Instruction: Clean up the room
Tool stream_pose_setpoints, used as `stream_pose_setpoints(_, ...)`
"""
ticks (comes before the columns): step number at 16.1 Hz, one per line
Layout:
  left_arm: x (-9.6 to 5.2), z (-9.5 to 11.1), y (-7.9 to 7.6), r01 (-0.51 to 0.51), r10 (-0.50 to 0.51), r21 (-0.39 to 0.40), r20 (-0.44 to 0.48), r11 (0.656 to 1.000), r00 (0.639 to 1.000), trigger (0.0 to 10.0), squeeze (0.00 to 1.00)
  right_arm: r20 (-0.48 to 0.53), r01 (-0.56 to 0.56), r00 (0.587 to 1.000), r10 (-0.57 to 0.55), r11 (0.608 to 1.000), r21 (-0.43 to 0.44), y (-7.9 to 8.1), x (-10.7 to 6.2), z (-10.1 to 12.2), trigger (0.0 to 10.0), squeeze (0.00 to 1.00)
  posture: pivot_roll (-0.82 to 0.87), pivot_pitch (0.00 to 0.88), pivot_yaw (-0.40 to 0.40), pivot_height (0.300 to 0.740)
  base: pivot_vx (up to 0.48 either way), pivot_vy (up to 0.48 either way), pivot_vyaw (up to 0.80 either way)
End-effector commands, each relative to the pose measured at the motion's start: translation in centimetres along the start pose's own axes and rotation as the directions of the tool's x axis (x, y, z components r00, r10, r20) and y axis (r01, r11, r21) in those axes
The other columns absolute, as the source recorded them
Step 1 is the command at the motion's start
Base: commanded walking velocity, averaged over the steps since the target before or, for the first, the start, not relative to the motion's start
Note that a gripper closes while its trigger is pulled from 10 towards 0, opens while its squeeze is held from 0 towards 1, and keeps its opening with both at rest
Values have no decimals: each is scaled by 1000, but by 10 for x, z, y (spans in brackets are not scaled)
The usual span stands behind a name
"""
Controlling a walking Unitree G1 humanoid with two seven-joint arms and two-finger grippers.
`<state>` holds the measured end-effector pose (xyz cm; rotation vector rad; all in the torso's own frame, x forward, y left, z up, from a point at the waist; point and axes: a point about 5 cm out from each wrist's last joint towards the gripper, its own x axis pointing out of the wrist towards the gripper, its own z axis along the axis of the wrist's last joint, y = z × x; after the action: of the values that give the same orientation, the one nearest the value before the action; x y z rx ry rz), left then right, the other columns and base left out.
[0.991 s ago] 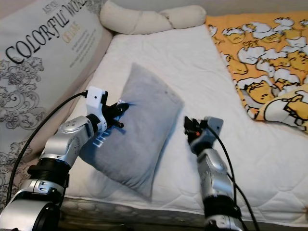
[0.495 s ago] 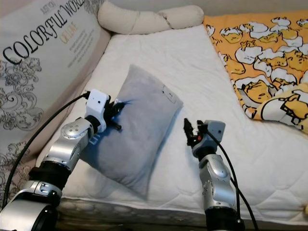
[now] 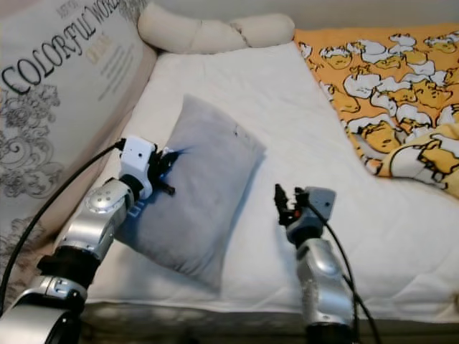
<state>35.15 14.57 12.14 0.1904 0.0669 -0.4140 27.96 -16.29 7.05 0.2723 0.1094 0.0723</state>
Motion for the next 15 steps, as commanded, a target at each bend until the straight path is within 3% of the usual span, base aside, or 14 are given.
stream_pose_setpoints(1,1,15,6,-34,32,23,66,999,997,10000,0,-16,50,999,-50,999,7,-4,2,2,10000,0,-37,0,91,740,0,450,0)
stream_pose_setpoints(7,0,15,9,-48,46,27,65,998,997,10000,0,-36,48,998,-48,999,-6,-1,4,5,10000,0,-35,0,94,740,0,460,0)
stream_pose_setpoints(15,1,16,6,-44,45,-7,79,999,996,10000,0,-49,70,996,-71,997,-22,-3,3,7,10000,0,-54,0,114,740,0,0,0)
